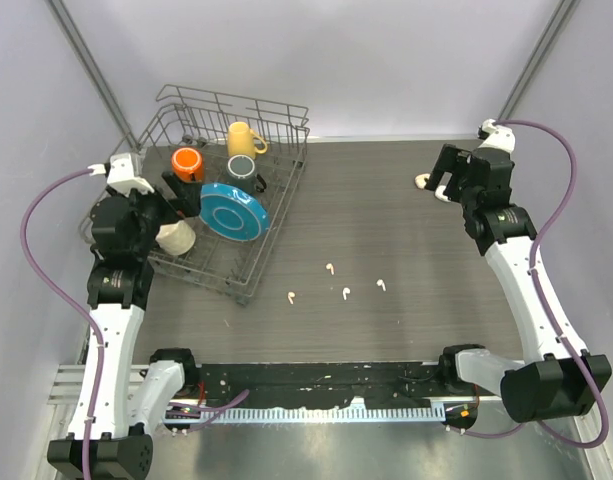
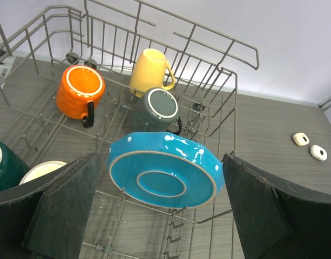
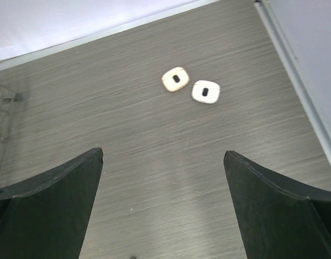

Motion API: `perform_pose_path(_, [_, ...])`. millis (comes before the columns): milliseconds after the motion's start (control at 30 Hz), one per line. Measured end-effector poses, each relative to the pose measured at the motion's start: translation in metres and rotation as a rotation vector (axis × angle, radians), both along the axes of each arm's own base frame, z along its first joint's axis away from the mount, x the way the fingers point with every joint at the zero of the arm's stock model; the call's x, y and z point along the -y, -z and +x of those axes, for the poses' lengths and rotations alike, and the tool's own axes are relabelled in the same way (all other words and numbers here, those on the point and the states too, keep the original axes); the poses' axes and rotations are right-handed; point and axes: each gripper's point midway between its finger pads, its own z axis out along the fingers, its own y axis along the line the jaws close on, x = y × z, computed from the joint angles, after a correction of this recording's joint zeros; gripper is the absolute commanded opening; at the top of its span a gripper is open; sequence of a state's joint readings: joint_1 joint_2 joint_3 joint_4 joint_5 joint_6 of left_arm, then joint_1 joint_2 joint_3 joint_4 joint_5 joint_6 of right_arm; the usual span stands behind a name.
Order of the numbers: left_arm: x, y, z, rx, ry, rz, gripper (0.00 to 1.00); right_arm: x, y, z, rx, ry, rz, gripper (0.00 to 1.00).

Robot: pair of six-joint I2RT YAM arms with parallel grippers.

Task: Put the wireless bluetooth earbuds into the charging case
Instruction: Pick up the charging case at the center of the board.

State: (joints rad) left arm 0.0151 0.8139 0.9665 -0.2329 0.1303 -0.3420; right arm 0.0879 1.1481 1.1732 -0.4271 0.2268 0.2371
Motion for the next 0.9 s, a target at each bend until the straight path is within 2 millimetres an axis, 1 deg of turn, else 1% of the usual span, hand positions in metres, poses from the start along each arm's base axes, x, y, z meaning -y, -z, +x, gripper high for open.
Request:
perform_pose_path(67, [0.001, 0.002, -0.001, -0.007, 0.009, 0.001, 1.00, 0.008, 0.000, -0.001, 0.000, 0.044, -0.016, 1.00])
perform_pose_path(200, [0.016, 0.008, -0.004, -0.024, 0.103, 0.030, 1.00, 0.037, 0.006, -0.003, -0.041, 0.157, -0.018, 1.00])
perform_pose_path(267, [0.019, 0.018, -0.002, -0.063, 0.125, 0.029, 1.00, 0.058, 0.010, -0.006, -0.058, 0.217, 0.012, 1.00])
perform_pose_path(333, [0.022, 0.029, 0.001, -0.113, 0.142, 0.019, 1.00, 0.070, 0.016, -0.007, -0.077, 0.244, 0.045, 1.00])
perform_pose_path(367, [0.024, 0.035, 0.003, -0.140, 0.152, 0.010, 1.00, 0.071, 0.020, -0.007, -0.093, 0.245, 0.065, 1.00])
perform_pose_path(433, [0.027, 0.043, 0.005, -0.183, 0.164, -0.006, 1.00, 0.066, 0.027, -0.003, -0.117, 0.221, 0.095, 1.00])
perform_pose_path(533, [0.028, 0.049, 0.002, -0.227, 0.160, -0.039, 1.00, 0.050, 0.038, 0.002, -0.151, 0.149, 0.140, 0.99])
perform_pose_path(600, [0.029, 0.048, -0.002, -0.244, 0.155, -0.060, 1.00, 0.042, 0.039, 0.005, -0.153, 0.110, 0.162, 0.99])
perform_pose_path(667, [0.028, 0.046, -0.007, -0.249, 0.135, -0.084, 1.00, 0.032, 0.034, 0.009, -0.133, 0.058, 0.192, 0.99])
perform_pose_path(767, [0.025, 0.035, -0.014, -0.211, 0.099, -0.125, 1.00, 0.018, 0.022, 0.019, -0.073, -0.023, 0.227, 0.99])
perform_pose_path(900, [0.021, 0.013, -0.024, -0.131, 0.053, -0.186, 1.00, 0.011, 0.008, 0.039, 0.019, -0.098, 0.211, 0.99])
